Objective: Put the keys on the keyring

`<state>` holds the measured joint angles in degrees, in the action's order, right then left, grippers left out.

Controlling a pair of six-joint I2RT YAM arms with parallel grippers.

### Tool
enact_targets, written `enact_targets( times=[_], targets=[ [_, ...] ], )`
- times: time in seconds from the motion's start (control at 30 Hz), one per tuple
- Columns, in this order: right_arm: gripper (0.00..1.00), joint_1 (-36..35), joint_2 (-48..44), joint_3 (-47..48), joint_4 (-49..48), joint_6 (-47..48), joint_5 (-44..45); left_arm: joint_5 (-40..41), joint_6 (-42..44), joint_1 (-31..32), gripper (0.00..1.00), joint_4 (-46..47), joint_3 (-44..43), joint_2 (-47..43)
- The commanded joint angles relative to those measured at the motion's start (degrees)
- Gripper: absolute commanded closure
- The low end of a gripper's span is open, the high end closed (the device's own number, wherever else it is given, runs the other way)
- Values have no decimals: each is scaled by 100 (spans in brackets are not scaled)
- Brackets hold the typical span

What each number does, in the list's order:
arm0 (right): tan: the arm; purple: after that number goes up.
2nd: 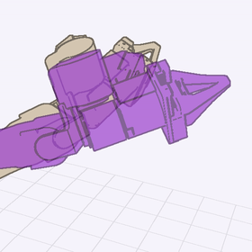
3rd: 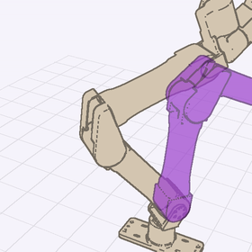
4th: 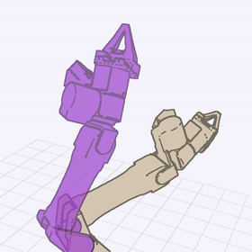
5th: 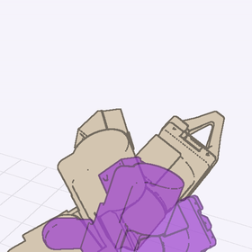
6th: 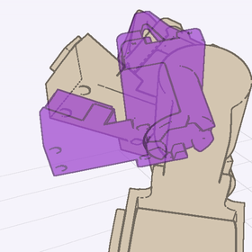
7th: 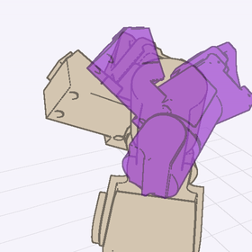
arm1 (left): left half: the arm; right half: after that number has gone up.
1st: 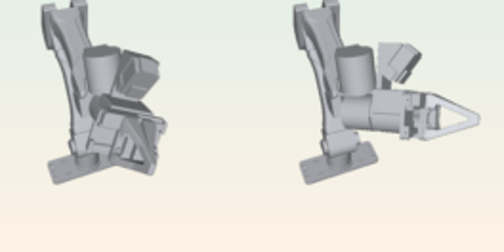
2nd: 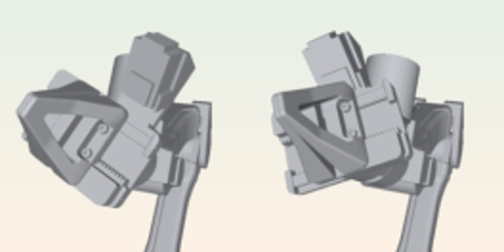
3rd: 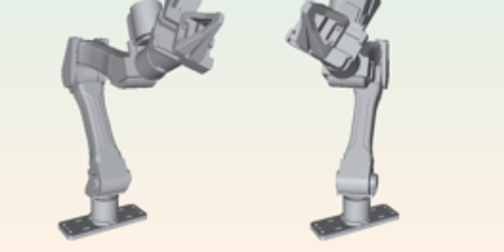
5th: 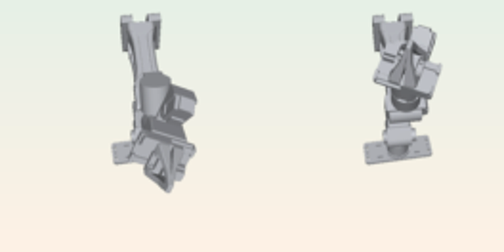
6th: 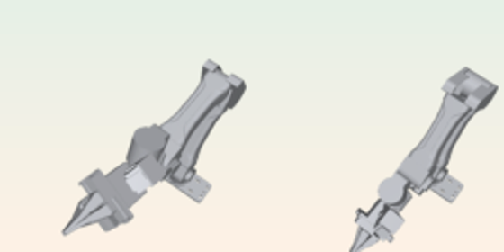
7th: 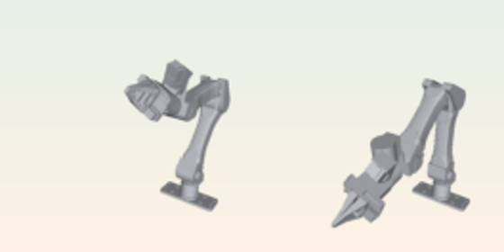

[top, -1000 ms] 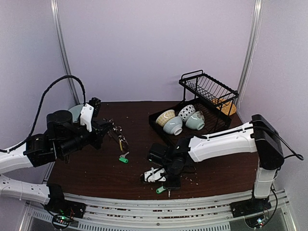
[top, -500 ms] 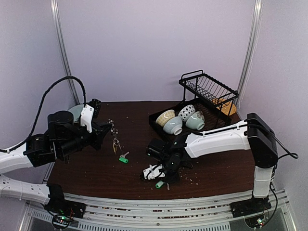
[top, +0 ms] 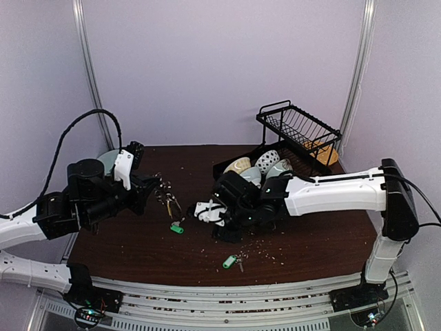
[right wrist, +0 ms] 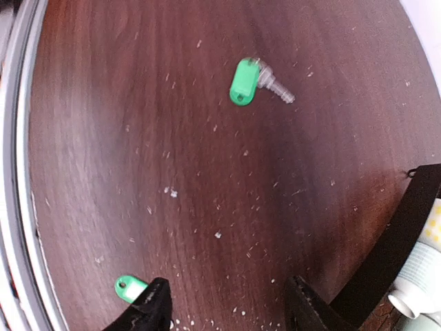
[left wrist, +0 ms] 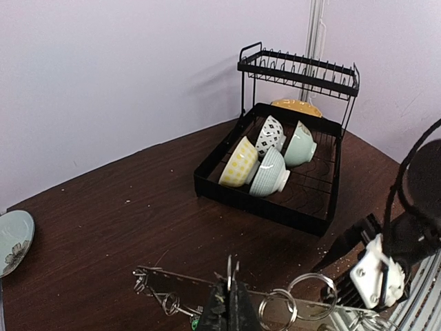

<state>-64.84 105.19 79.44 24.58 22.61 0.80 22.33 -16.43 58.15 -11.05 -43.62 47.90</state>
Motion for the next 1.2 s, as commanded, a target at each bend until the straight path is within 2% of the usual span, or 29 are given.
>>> enact_targets(
  times=[0.0,0.07,0.2,0.4,0.67,1.03,1.17],
  targets=[
    [48,-3,-198,-8,-770,-2864,-140,150,1,-14,100,310,-97,-126],
    [58,-75,-178,-268,-963,-3831,-324,202,-30,-14,100,307,-50,-193],
    [62,-481,-223,-1044,-1769,-4625,-90,415,-105,-16,100,262,51,-378],
    [70,-577,563,-558,-820,-4662,414,513,-189,-17,100,42,41,-545],
    [76,-665,923,-394,-91,-4555,629,527,-294,-14,100,0,65,-578],
    [84,-802,192,-1264,433,-4875,1029,434,-213,-17,100,284,142,-448],
    [84,-802,-158,-1372,526,-4652,932,384,-127,-15,100,314,61,-219]
  ],
)
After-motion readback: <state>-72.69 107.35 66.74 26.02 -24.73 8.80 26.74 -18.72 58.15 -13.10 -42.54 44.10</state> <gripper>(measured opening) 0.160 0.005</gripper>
